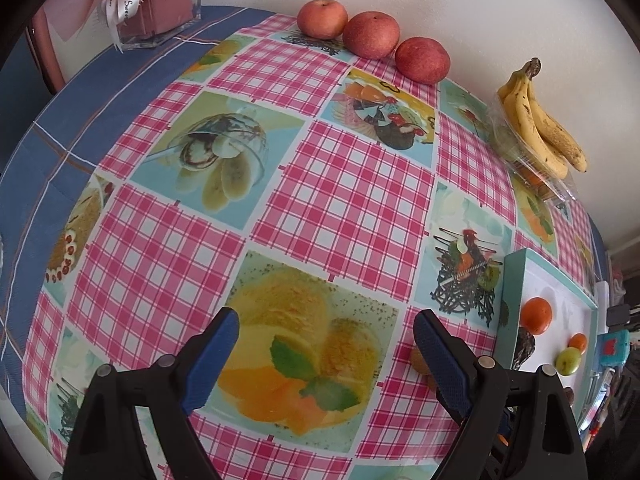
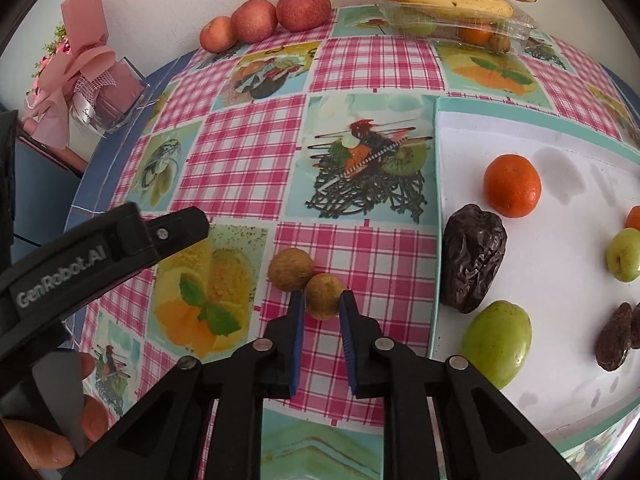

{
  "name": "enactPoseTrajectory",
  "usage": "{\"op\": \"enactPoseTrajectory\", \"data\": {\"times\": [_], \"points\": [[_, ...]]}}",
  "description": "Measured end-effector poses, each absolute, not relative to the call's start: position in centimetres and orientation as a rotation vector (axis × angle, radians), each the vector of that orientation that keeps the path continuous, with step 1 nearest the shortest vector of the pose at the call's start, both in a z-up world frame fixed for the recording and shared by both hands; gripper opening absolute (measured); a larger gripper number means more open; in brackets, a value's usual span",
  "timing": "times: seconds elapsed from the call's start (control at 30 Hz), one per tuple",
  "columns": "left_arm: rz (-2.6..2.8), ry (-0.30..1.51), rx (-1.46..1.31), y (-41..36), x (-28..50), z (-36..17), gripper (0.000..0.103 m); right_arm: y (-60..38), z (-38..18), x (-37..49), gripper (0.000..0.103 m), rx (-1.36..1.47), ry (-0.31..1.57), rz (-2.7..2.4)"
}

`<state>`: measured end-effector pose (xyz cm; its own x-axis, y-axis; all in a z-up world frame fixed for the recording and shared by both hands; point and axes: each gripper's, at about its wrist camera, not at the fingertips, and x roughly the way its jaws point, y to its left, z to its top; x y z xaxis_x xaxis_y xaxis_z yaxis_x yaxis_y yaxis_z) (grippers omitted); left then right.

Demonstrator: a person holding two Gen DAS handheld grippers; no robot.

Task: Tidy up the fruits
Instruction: 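Close the right tool on a small brown round fruit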

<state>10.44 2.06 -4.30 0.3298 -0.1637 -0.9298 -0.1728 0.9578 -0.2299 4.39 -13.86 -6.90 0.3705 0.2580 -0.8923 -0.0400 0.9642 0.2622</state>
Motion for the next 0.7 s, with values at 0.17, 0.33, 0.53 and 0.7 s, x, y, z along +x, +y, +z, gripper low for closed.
{"op": "enactPoseTrajectory", "data": {"times": [0.17, 0.33, 0.53, 0.7], "points": [[-0.006, 1.251, -0.310, 1.87, 10.43, -4.54, 0.091, -14.23, -7.10, 4.47, 0.017, 0.239, 1.179, 0.200], [-0.012, 1.258, -0.304, 1.81, 10.40, -4.70, 0.091, -14.15, -7.15, 4.67, 0.018, 0.243, 1.175, 0.199], [-0.013, 1.258, -0.295, 1.64, 10.52, -4.80, 0.091, -13.76, -7.13, 4.94, 0.018, 0.237, 1.167, 0.194], [-0.018, 1.259, -0.292, 1.61, 10.57, -4.83, 0.091, -13.41, -7.21, 5.22, 0.019, 0.231, 1.163, 0.195]]}}
